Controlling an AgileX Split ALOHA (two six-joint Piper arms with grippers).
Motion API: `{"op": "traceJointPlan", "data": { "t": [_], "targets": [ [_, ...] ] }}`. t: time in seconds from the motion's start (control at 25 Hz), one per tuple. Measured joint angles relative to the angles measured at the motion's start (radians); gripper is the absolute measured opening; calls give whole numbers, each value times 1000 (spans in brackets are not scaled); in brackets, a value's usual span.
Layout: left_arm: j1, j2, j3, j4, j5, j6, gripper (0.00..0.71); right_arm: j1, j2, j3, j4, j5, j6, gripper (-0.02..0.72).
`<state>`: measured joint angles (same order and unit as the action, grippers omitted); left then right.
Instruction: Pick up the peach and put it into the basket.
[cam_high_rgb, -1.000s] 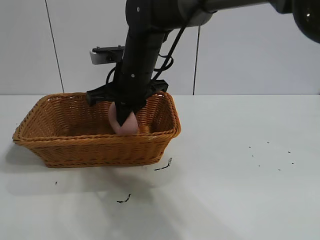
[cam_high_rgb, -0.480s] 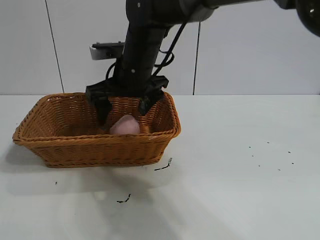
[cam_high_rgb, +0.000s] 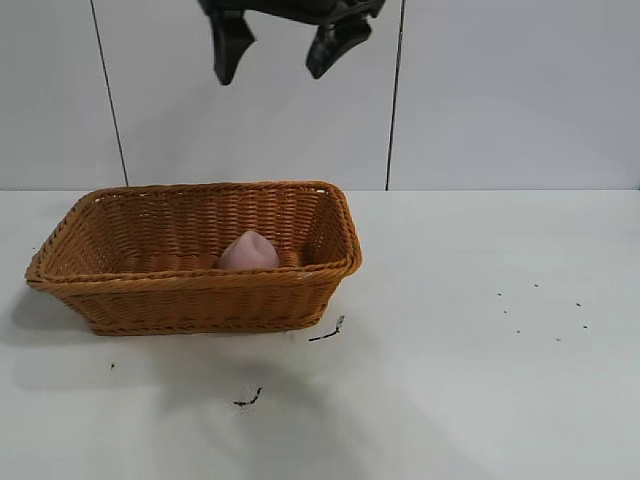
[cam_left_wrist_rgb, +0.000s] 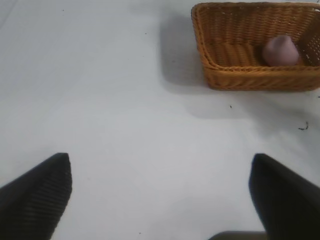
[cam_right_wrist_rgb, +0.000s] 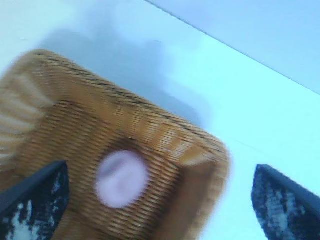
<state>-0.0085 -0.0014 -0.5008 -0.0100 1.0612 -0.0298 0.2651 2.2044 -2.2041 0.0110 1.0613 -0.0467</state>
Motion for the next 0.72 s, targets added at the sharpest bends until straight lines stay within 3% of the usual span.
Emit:
{"op": "traceJointPlan", "data": {
  "t": [0.32,0.52,0.72],
  "targets": [
    [0,0,0,0,0,0,693,-221,0,0,-11,83,-4,696],
    [0,0,0,0,0,0,693,-235,-17,0,-5,145,-8,696],
    [0,0,0,0,0,0,693,-235,-49,14,-11,149,-8,696]
  ]
}}
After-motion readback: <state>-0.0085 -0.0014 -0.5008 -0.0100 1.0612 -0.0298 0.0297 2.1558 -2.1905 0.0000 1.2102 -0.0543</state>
